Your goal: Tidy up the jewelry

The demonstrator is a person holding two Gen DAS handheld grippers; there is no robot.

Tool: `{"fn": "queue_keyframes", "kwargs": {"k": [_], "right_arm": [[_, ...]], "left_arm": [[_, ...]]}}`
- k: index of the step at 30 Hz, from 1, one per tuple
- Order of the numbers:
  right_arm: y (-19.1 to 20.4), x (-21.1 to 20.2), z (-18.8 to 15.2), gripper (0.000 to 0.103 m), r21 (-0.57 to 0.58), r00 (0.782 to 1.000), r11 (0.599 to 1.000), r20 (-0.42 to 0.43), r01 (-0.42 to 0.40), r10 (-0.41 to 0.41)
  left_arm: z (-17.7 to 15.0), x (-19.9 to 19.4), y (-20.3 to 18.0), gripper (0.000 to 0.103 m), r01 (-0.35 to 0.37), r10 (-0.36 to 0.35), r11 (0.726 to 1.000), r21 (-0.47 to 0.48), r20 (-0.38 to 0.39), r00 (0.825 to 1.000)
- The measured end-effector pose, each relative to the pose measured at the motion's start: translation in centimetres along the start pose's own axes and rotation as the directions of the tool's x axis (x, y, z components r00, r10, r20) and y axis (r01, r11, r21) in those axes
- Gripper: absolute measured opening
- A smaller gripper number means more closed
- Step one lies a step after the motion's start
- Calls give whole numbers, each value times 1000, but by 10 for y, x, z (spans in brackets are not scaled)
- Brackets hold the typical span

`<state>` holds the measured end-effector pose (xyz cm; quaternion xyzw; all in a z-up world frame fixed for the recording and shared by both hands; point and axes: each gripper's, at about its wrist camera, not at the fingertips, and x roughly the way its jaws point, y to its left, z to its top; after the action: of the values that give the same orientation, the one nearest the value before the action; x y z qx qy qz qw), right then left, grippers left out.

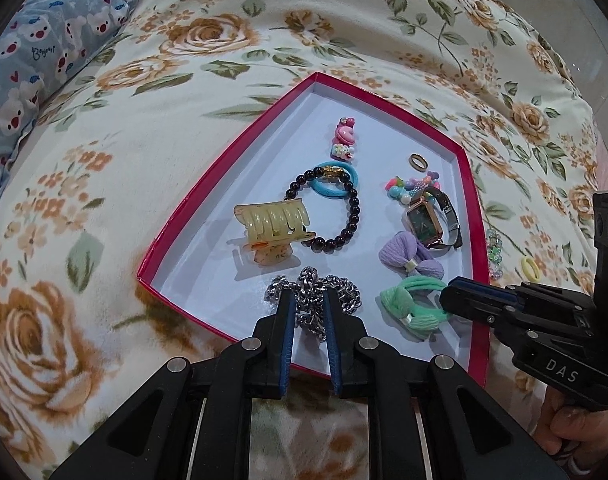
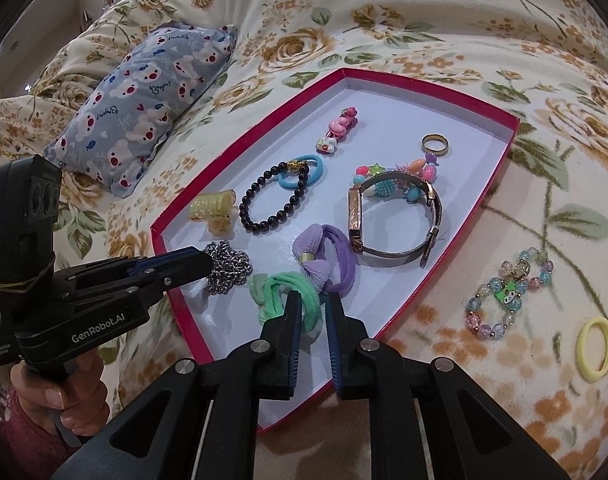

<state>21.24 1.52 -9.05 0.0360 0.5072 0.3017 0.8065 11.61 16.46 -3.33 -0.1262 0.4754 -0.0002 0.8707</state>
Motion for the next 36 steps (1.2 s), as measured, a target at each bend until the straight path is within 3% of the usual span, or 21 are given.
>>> {"fn": "queue_keyframes", "kwargs": {"k": [8, 12, 17, 19, 24, 31, 36], "right_arm": [[0, -9, 0, 20, 8, 1000, 1000, 25, -1, 1], [-1, -17, -1, 34, 21, 999, 1000, 50, -3, 2], [-7, -29, -4, 42, 50, 995, 999, 101, -2, -3], [-8, -34, -6, 45, 60, 992, 998, 128, 6, -13], [-9, -46, -14, 66, 74, 980, 997, 195, 15, -29], [-4, -59, -26, 74, 80, 968, 997, 250, 3, -23], [2, -62, -35, 77, 69, 965, 998, 260, 4, -22]], "left_arm": [[-2, -6, 0, 19, -10, 10, 1000, -2, 11, 1000], [-4, -14, 0, 31, -3, 4, 1000, -7, 27, 1000], [-9, -26, -1, 41, -10, 11, 1000, -11, 56, 998], [-12, -33, 0, 50, -9, 11, 1000, -21, 74, 997], [-24, -48, 2, 62, -5, 10, 999, -47, 105, 994], [-40, -64, 2, 80, -6, 13, 998, -64, 119, 993], [-48, -69, 5, 83, -10, 18, 997, -75, 115, 993]]}}
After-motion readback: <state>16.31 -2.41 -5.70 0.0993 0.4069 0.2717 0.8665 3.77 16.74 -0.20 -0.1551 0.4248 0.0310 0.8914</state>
